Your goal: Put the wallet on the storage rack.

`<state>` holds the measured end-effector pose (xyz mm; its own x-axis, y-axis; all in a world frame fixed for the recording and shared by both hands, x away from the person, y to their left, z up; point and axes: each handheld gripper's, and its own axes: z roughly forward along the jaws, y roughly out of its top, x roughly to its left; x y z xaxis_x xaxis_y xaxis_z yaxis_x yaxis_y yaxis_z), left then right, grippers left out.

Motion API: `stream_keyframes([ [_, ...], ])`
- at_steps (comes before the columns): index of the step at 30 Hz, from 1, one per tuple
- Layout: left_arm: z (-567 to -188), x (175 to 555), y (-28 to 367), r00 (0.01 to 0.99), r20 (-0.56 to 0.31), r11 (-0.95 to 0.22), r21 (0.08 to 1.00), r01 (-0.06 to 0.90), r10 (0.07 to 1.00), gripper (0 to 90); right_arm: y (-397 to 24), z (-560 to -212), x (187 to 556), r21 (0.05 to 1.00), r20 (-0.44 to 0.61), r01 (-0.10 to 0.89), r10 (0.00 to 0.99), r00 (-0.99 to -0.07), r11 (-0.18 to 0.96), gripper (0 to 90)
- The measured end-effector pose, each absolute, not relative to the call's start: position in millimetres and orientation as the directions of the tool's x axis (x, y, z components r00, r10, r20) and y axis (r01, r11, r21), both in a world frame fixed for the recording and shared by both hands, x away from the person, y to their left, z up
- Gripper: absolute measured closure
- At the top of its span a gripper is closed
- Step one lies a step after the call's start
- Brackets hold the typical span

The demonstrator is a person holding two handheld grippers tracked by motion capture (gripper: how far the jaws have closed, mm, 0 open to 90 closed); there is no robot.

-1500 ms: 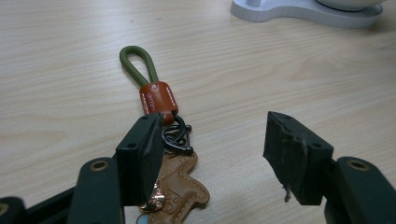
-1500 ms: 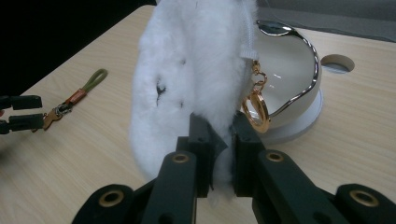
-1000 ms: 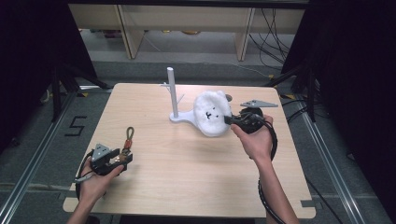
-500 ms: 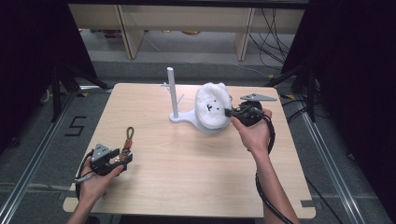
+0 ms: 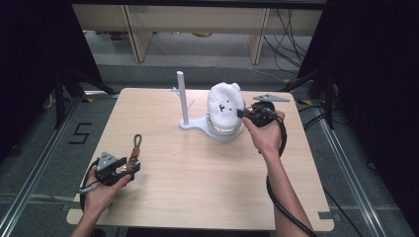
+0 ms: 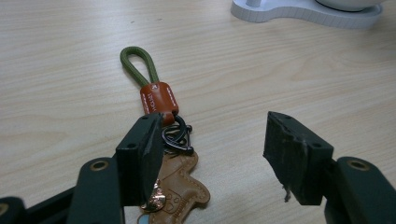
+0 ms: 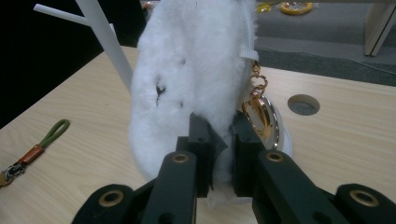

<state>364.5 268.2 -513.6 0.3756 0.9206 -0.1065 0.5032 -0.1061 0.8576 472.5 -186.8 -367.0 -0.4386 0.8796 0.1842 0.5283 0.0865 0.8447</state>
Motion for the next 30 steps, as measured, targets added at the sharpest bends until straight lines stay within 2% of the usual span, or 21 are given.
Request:
stream_keyframes([
  [30,-514,365,269,0.377,-0.112,-0.101,0.860,0.500,0.919,36.9,-183,-378,494,0.845,0.205,0.533,0.896,-0.395,0.042,82.4],
])
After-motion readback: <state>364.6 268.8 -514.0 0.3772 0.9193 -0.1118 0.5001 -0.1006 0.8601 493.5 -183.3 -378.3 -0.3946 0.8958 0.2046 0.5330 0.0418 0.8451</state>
